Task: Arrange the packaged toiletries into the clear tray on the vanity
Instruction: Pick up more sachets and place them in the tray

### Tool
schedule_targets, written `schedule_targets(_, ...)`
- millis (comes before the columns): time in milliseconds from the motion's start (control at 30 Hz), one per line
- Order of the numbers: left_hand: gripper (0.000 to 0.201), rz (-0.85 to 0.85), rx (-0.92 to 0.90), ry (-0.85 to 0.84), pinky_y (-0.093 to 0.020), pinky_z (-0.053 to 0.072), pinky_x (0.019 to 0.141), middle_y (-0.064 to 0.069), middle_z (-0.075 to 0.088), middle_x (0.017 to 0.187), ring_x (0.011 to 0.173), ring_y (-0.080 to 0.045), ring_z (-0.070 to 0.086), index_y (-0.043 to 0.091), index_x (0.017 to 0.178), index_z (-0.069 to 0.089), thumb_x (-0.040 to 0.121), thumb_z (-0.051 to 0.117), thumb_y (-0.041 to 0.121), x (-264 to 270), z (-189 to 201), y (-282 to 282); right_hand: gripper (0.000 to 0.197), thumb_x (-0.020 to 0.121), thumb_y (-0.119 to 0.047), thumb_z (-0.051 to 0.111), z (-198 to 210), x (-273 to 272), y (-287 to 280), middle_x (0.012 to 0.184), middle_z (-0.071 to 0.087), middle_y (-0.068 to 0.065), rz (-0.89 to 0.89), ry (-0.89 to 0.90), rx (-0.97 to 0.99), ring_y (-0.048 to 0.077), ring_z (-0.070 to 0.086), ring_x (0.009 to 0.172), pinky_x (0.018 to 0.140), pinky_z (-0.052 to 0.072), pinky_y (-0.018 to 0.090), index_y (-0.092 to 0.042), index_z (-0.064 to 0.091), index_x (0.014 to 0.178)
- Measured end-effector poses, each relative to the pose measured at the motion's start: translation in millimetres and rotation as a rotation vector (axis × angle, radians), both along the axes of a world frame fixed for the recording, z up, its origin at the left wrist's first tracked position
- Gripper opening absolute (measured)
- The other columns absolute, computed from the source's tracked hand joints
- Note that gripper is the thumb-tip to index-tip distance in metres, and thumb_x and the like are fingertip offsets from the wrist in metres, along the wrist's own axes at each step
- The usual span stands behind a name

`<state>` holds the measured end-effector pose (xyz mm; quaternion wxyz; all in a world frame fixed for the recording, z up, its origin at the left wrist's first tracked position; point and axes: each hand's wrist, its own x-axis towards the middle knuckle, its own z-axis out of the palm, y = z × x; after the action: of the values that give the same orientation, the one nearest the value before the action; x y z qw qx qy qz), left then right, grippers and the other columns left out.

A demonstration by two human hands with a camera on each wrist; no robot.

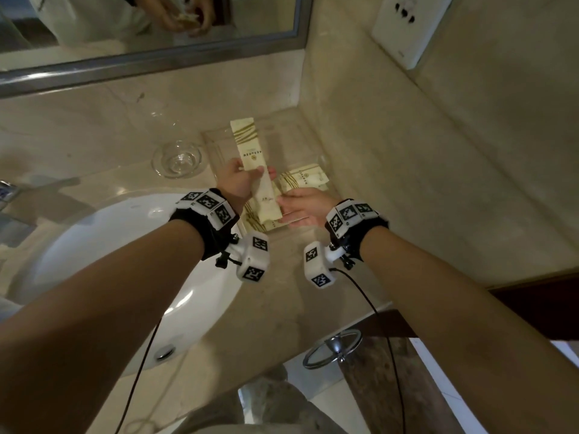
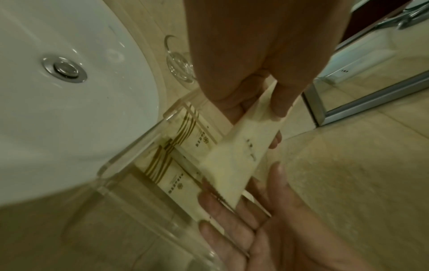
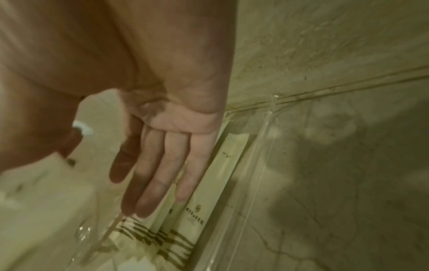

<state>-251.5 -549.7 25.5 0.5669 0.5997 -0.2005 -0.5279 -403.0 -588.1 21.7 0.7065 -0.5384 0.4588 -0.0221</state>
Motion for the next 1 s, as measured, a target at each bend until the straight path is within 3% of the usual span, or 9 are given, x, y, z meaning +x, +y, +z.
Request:
schedule_targets(100, 0.029, -0.060, 0.017, -0.040, -0.022, 0.059, 0.062, -0.008, 0.065, 0.091, 0.074, -0.010, 0.067, -0.004, 0.123, 0.048, 0.096, 0.042, 0.003, -4.2, 1.3, 0.3, 0.040, 0.091, -0.011, 0.058, 1.2, 4.9, 1.4, 0.103, 0.063, 0.006, 0.008, 0.006, 0.021, 0.016, 0.062, 0.085, 0.103, 0.043, 0.039, -0.001, 0.048, 0.129)
schedule_targets(233, 0.035, -0.042, 0.075, -0.098, -0.033, 0.057, 0.076, -0.014, 0.064, 0.108, 0.088, -0.021, 0.064, -0.004, 0.127, 0.046, 0.094, 0.046, 0.007, -0.8, -0.3, -0.3, 0.014, 0.090, -0.003, 0.057, 1.8, 7.5, 0.8, 0.084, 0.060, 0.000, 0.005, 0.074, -0.011, 0.013, 0.058, 0.075, 0.101, 0.042, 0.037, -0.010, 0.059, 0.101)
schedule_targets(333, 0.021, 0.094, 0.048, -0.151, -0.025, 0.053, 0.069, -0.009, 0.059, 0.100, 0.089, -0.022, 0.059, 0.007, 0.109, 0.051, 0.088, 0.051, 0.003, 8.9, -0.3, 0.0, 0.044, 0.088, -0.006, 0.060, -3.5, -2.6, -5.2, 0.079, 0.059, -0.001, -0.099, 0.119, -0.069, 0.011, 0.056, 0.072, 0.107, 0.041, 0.043, -0.004, 0.049, 0.131)
schedule_targets(467, 0.020, 0.242, 0.038, -0.195, -0.024, 0.050, 0.063, -0.011, 0.058, 0.097, 0.080, -0.023, 0.059, 0.019, 0.085, 0.046, 0.081, 0.058, 0.004, 24.0, -5.2, 2.6, 0.057, 0.089, -0.005, 0.059, -10.6, -17.8, -15.9, 0.084, 0.059, 0.000, -0.174, 0.122, -0.011, 0.011, 0.057, 0.076, 0.102, 0.046, 0.044, -0.004, 0.035, 0.141)
schedule_targets(600, 0.028, 0.207, 0.048, -0.237, -0.022, 0.045, 0.051, -0.008, 0.056, 0.079, 0.061, -0.018, 0.054, 0.020, 0.074, 0.041, 0.079, 0.053, -0.004, 25.9, -13.0, 5.3, 0.009, 0.096, 0.001, 0.045, -6.5, -29.0, -25.0, 0.088, 0.059, 0.011, -0.343, 0.006, 0.099, 0.020, 0.059, 0.078, 0.090, 0.048, 0.042, -0.006, 0.051, 0.094)
schedule_targets(733, 0.021, -0.062, 0.254, -0.332, -0.018, 0.046, 0.045, -0.006, 0.055, 0.071, 0.057, -0.017, 0.052, 0.014, 0.069, 0.049, 0.084, 0.054, 0.000, 22.1, -30.0, 9.7, 0.036, 0.100, -0.003, 0.035, -18.1, -33.2, -40.2, 0.079, 0.055, 0.011, -0.479, 0.120, 0.068, 0.019, 0.054, 0.069, 0.100, 0.042, 0.045, 0.003, 0.042, 0.134)
schedule_targets(800, 0.020, -0.206, 0.358, -0.402, -0.019, 0.047, 0.046, -0.008, 0.056, 0.069, 0.056, -0.017, 0.053, 0.011, 0.067, 0.053, 0.084, 0.055, 0.000, 21.0, -38.2, 13.3, 0.038, 0.097, -0.001, 0.039, -26.7, -30.0, -43.1, 0.073, 0.055, 0.011, -0.474, 0.262, -0.006, 0.019, 0.053, 0.063, 0.090, 0.049, 0.040, 0.004, 0.043, 0.134)
schedule_targets(900, 0.024, -0.322, 0.452, -0.526, -0.021, 0.046, 0.050, -0.008, 0.055, 0.064, 0.055, -0.016, 0.052, 0.010, 0.063, 0.055, 0.086, 0.057, 0.002, 23.1, -48.0, 16.9, 0.039, 0.092, -0.001, 0.046, -42.7, -25.1, -44.9, 0.067, 0.057, 0.010, -0.394, 0.437, -0.131, 0.019, 0.055, 0.059, 0.051, 0.044, 0.028, -0.001, 0.047, 0.131)
schedule_targets(1000, 0.015, -0.410, 0.521, -0.695, -0.025, 0.049, 0.055, -0.012, 0.061, 0.074, 0.063, -0.021, 0.054, 0.005, 0.070, 0.064, 0.085, 0.059, 0.007, 26.7, -56.3, 18.3, 0.027, 0.091, -0.007, 0.050, -56.3, -22.1, -46.0, 0.076, 0.063, 0.009, -0.258, 0.546, -0.244, 0.015, 0.055, 0.058, 0.051, 0.047, 0.025, 0.000, 0.056, 0.117)
